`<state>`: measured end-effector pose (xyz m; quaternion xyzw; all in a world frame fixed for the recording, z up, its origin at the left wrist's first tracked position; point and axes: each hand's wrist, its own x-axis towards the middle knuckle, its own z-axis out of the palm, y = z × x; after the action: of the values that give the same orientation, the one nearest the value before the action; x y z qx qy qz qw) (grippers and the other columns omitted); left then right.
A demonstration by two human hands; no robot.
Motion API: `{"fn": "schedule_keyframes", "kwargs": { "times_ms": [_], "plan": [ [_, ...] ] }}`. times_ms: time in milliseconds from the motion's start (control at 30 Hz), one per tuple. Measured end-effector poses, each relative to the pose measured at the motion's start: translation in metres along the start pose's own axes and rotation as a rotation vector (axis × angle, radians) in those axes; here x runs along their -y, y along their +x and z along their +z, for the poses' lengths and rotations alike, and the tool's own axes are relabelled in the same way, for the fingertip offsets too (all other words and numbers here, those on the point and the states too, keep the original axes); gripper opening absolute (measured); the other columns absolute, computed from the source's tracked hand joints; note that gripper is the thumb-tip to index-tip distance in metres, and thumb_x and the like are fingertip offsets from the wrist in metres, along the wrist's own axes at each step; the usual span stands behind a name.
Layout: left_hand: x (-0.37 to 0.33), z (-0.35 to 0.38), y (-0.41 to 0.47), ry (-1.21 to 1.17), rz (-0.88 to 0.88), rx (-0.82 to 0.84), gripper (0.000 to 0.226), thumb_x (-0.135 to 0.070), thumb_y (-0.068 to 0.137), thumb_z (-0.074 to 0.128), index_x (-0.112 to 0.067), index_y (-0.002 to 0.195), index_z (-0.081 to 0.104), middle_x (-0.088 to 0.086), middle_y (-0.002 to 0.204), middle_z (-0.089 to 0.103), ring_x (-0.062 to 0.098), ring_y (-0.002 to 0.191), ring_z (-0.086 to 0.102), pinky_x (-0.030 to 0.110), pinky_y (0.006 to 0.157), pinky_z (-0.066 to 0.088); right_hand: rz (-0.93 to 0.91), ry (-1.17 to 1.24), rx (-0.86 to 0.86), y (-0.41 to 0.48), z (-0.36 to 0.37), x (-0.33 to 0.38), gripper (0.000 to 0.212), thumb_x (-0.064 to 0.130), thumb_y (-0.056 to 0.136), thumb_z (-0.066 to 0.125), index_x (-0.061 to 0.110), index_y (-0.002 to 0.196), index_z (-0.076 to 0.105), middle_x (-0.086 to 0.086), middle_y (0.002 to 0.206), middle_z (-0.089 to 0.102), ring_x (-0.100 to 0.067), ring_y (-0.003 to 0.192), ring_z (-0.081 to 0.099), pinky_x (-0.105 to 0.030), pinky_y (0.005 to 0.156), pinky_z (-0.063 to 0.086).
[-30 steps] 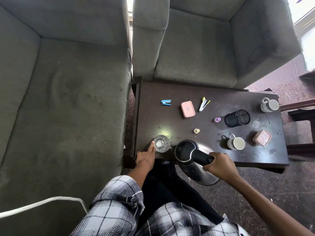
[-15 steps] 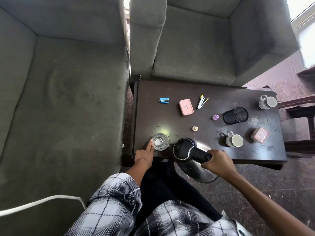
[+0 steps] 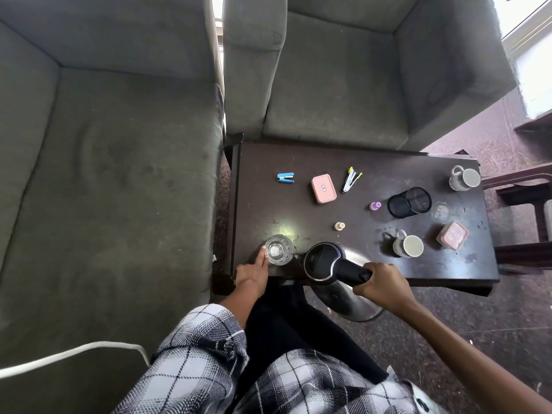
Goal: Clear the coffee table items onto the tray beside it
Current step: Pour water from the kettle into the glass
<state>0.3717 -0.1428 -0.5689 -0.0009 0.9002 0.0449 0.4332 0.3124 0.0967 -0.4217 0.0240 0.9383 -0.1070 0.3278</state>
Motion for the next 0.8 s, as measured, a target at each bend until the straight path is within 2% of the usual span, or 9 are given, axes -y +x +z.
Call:
{"fn": "schedule_keyframes", "kwargs": {
  "times_ms": [233,400,800],
  "plan": [
    [-0.0011,-0.0016,-0.0025,0.027,-0.001,-0.001,0.085,-0.003,0.085,0.054,-0.016,0.15,0.002,-0.002,0.156,-0.022,0.027,0.105,0.061,0.038,0.089,0.047,-0.005,0.003,0.003,-0.0017,-0.0023,0.0018,0.024,0.025,0.058,0.071,0.021,0.055,0.048,-0.004,0.059,0.055,-0.028,0.066,0.057,-0.026,0.05,0.034],
    [-0.0017,-0.0017,-0.0045,0.043,0.006,-0.008,0.082,-0.003,0.087,0.052,-0.014,0.15,0.001,-0.001,0.156,-0.023,0.026,0.11,0.058,0.037,0.091,0.046,-0.016,-0.01,0.011,-0.0029,-0.0041,0.0039,0.028,0.024,0.059,0.071,0.021,0.052,0.044,0.005,0.049,0.045,-0.025,0.061,0.052,-0.025,0.047,0.032],
    [-0.0036,-0.0041,-0.0065,0.062,-0.003,0.01,0.084,-0.005,0.087,0.054,-0.014,0.15,-0.002,0.0,0.155,-0.026,0.027,0.112,0.056,0.037,0.093,0.045,-0.035,-0.019,0.006,-0.0025,-0.0033,0.0029,0.023,0.024,0.058,0.07,0.019,0.055,0.048,0.004,0.05,0.047,-0.026,0.062,0.054,-0.026,0.048,0.034]
  ]
}}
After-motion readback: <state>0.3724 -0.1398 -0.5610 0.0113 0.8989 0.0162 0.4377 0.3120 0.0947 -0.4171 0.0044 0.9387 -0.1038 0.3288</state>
